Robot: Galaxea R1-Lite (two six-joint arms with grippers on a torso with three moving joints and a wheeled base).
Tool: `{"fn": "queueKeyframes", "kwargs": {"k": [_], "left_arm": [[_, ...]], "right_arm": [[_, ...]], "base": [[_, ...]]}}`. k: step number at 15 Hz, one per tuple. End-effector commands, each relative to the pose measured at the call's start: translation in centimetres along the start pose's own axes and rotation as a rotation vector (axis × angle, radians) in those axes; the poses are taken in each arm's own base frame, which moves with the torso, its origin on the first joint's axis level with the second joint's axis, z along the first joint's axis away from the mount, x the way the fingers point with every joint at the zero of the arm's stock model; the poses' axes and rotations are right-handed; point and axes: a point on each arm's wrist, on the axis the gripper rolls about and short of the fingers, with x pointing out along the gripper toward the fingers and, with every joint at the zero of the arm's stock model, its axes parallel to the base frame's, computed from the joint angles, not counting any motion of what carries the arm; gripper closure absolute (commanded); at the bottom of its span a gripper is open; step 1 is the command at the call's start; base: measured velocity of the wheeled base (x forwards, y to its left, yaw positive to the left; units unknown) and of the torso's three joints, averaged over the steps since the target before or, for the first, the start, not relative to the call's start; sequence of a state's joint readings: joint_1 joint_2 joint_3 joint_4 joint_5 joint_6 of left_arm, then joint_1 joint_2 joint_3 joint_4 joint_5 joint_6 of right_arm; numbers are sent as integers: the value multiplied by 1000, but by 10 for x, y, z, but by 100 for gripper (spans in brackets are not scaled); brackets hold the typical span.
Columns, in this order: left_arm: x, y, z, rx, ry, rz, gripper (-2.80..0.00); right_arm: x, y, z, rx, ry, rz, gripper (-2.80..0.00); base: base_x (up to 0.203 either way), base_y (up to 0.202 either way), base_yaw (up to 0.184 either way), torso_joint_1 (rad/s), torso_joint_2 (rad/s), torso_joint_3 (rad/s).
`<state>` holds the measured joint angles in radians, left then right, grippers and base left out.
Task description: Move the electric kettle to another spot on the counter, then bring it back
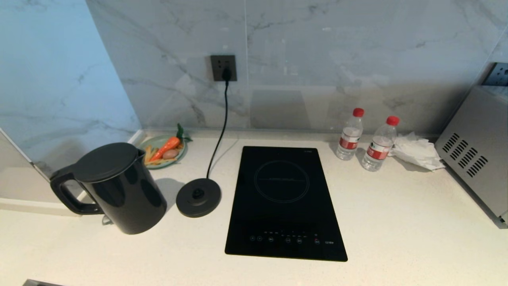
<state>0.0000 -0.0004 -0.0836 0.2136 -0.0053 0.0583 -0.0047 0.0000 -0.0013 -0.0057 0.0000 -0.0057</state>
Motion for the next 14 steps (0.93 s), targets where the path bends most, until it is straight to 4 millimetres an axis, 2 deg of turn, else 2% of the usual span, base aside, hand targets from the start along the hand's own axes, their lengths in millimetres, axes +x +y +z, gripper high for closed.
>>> {"fn": "queueKeyframes", "kwargs": {"k": [1, 14], "left_arm": [[0, 0, -1, -9, 7, 0, 0], [0, 0, 0, -43, 6, 11, 0]], "right_arm": [[0, 0, 0, 0, -1, -1, 0], [0, 0, 0, 1, -2, 0, 0]], "base": [[0, 0, 0, 0, 0, 0], [0, 0, 0, 0, 0, 0]]}}
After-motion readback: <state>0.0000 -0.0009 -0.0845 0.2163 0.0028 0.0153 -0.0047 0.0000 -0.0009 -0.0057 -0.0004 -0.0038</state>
